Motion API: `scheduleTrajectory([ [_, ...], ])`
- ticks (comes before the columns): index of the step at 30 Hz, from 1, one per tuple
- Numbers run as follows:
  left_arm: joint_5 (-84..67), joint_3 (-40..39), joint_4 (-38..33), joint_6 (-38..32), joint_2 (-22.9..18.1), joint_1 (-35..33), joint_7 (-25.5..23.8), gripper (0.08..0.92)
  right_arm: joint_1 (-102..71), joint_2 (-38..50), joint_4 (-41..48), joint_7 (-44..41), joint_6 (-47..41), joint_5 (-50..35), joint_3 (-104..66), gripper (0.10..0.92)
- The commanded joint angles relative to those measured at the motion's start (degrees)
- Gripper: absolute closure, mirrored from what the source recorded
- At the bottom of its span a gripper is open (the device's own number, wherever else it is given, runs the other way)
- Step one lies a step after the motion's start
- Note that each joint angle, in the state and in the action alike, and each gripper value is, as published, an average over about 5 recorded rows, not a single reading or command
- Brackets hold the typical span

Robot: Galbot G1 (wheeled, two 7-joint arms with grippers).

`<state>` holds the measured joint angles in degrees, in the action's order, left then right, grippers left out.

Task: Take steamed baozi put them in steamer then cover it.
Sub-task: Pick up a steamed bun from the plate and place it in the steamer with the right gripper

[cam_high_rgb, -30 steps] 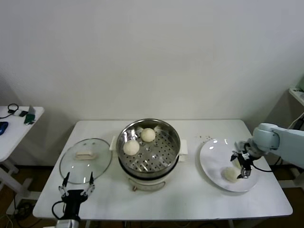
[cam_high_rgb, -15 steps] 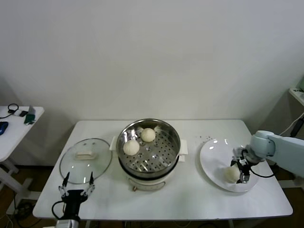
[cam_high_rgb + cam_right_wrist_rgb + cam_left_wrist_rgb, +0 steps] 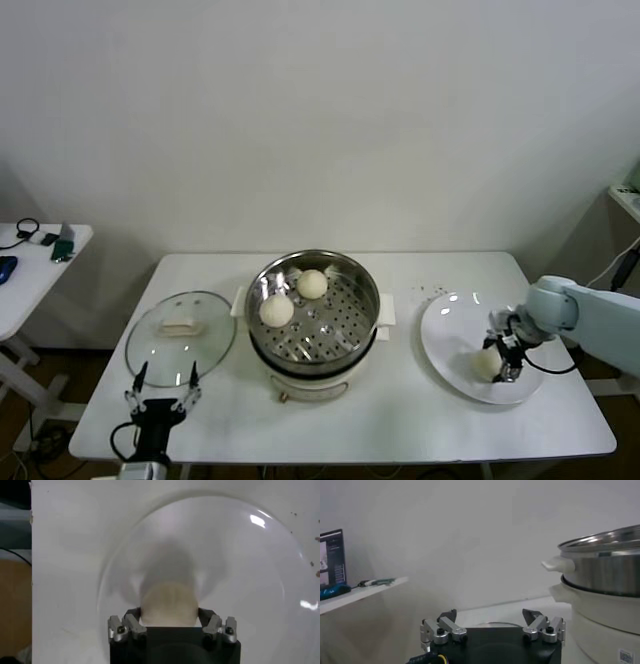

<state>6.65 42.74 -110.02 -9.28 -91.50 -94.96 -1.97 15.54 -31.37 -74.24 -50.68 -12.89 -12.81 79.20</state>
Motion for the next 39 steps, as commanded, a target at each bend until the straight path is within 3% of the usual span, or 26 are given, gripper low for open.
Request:
scheduleTrajectory([
  [1,0.1,-0.1,0.0,0.0,-0.1,0.0,0.0,0.177,3.2,-0.4,0.7,-3.3,4.4,1.3,-0.5,0.287],
  [10,0.8,-0.7,-0.3,0.0,-0.3,-0.1,0.0,0.177,20.3,-4.4,0.9,-7.9,19.8,3.6,6.1,0.292],
  [19,0.9,-0.7,-0.7,0.0,-0.6,-0.2,0.1,0.177,42.7,-16.1,-3.0,-10.3,31.5,0.0,13.0,0.319],
  [32,1.1,-0.7,-1.5,-0.2,-0.9,-0.8,0.1,0.177,43.2,-30.1,-18.1,-8.0,30.4,-0.9,6.8,0.313],
  [39,1.2,-0.6,-2.2,-0.4,-0.9,-1.4,0.2,0.177,34.9,-37.8,-17.4,-7.0,29.2,3.6,7.5,0.313],
])
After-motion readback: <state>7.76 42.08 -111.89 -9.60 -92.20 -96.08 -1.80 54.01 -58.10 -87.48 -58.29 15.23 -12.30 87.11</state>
